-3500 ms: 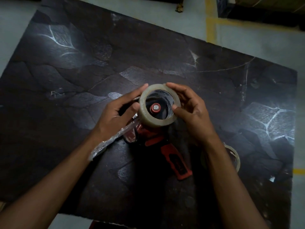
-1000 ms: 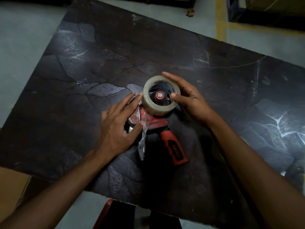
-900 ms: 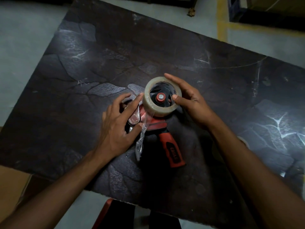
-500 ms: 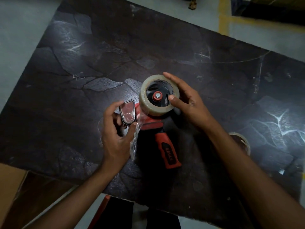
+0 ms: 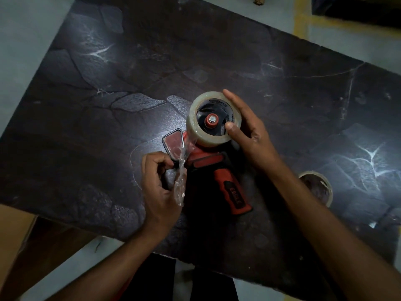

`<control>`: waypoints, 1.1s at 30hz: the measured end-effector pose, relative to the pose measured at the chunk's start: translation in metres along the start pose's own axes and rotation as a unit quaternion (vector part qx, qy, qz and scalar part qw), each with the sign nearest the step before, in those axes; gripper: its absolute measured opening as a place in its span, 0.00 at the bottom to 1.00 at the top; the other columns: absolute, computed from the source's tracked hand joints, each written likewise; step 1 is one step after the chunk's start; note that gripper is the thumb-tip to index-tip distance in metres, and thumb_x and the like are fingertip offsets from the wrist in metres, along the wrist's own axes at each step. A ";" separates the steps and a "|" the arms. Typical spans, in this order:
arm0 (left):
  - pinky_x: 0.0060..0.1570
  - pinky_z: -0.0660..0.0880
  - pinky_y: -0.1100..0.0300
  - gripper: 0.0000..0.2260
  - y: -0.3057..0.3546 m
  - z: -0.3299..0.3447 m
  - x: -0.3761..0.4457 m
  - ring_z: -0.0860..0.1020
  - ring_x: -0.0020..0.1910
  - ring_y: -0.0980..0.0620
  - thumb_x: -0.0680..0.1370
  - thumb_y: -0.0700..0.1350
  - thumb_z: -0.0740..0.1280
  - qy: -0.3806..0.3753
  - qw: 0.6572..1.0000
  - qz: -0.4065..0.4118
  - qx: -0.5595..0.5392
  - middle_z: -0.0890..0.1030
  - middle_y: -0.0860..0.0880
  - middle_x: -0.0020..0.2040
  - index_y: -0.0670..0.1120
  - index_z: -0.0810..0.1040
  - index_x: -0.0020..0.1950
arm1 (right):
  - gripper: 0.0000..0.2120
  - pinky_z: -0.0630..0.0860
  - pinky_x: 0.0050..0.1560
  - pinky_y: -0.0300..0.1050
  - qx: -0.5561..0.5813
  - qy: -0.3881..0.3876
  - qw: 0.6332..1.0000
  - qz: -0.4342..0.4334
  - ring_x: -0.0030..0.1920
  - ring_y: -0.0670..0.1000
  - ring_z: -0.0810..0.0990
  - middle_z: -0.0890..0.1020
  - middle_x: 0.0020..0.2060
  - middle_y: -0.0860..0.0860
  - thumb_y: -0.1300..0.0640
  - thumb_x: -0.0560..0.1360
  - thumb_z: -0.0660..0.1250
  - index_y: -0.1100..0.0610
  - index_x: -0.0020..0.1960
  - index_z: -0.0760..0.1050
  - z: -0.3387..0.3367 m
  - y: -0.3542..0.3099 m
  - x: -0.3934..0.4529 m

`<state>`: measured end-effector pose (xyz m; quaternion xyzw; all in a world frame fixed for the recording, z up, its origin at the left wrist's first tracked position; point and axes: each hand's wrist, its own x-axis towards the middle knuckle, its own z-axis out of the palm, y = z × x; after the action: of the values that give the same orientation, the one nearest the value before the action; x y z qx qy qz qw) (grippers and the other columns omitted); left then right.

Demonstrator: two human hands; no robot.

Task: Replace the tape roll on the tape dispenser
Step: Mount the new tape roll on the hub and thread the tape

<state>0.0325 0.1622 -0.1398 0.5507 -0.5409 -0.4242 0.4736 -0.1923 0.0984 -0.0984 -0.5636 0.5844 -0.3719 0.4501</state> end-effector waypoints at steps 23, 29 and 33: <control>0.49 0.76 0.65 0.19 0.003 0.017 0.043 0.81 0.45 0.63 0.81 0.26 0.66 0.020 0.997 -0.063 -0.049 0.86 0.61 0.45 0.51 0.83 0.50 | 0.29 0.69 0.80 0.49 -0.010 0.039 0.999 0.022 0.79 0.52 0.71 0.71 0.79 0.57 0.67 0.84 0.64 0.60 0.83 0.61 -0.021 -0.003 0.000; 0.50 0.84 0.58 0.27 0.018 -0.022 0.068 0.89 0.49 0.51 0.79 0.73 0.65 -0.173 0.951 -0.199 -0.161 0.91 0.50 0.54 0.53 0.92 0.52 | 0.29 0.71 0.74 0.38 -0.036 0.026 0.999 0.021 0.75 0.45 0.74 0.73 0.76 0.55 0.67 0.84 0.64 0.60 0.82 0.61 -0.024 -0.006 0.002; 0.53 0.84 0.53 0.15 0.033 -0.023 0.079 0.87 0.50 0.53 0.69 0.65 0.79 -0.293 0.942 -0.149 -0.059 0.91 0.51 0.54 0.67 0.89 0.54 | 0.30 0.72 0.78 0.52 -0.053 0.032 0.998 0.020 0.75 0.48 0.75 0.75 0.75 0.53 0.60 0.82 0.67 0.58 0.81 0.63 -0.023 -0.010 0.004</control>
<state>0.0530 0.0857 -0.0993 0.4472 -0.5412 -0.6640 0.2572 -0.2103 0.0921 -0.0819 -0.5625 0.6286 -0.3492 0.4080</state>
